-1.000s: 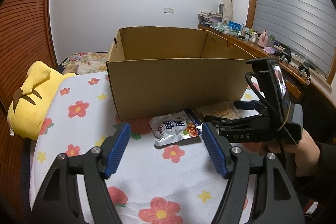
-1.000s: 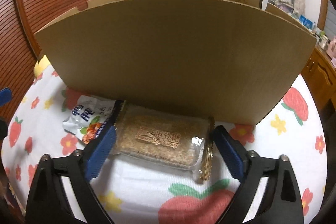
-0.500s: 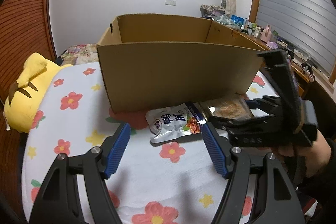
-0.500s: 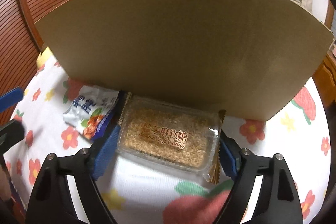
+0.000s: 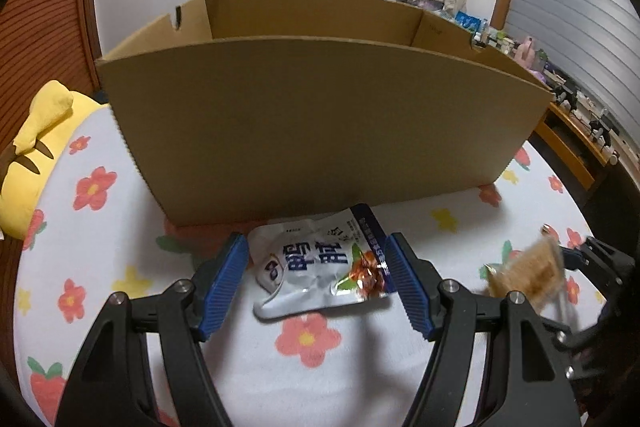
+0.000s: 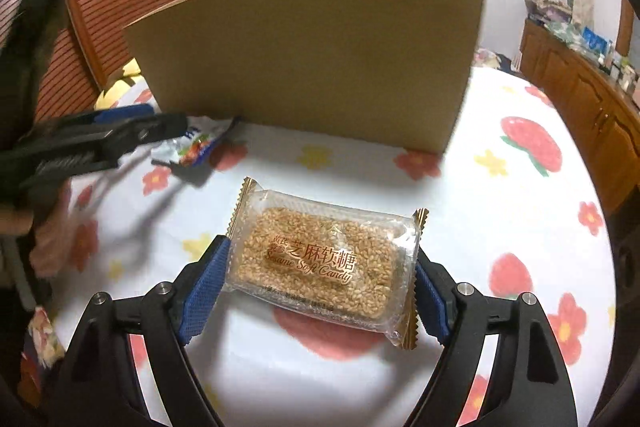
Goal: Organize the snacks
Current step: 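Close the right tool on the clear sesame candy bar, then grasp the white printed pouch with the left tool while the right tool holds the sesame bar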
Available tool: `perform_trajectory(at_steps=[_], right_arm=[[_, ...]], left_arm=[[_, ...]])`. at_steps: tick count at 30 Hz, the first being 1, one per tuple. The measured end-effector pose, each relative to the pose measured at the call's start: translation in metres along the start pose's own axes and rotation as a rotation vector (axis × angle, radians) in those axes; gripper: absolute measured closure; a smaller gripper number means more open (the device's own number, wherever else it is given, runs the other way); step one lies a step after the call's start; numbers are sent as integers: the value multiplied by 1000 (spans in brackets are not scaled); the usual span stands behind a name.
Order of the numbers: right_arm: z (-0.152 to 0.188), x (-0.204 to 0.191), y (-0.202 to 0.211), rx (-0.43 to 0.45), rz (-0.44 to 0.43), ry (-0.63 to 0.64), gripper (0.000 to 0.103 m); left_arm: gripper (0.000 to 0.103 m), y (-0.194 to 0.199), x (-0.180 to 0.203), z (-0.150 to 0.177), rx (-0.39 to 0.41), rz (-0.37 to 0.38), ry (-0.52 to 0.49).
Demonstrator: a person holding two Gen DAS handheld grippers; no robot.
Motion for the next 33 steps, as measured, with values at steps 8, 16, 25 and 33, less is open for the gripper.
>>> perform_trajectory(at_steps=[8,16,25,33], right_arm=[[1,-1,-3,10,-4,-12,18],[1,2,-3,13,-9,-34,18],[1,2,-5,4,-5,-30,17],[2,1,-6,1,1,-19,17]], left_arm=[[32,-18,-3,2,-47,-26,16],[30,-21,11,9,-48,-37,-47],[38,-27,25,12,-70,-25,-89],[67,-1,29,21,-18,55,-76]])
Point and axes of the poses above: each gripper's, at about its wrist camera, not at the fingertips, and y roughly against the way its jaws point, x to its right, z to its underside, the point moved 6 cm from there along -y, roughly the way its jaws point, and after that the axes turned 3 degrees about -z, right-handed, at the moved point
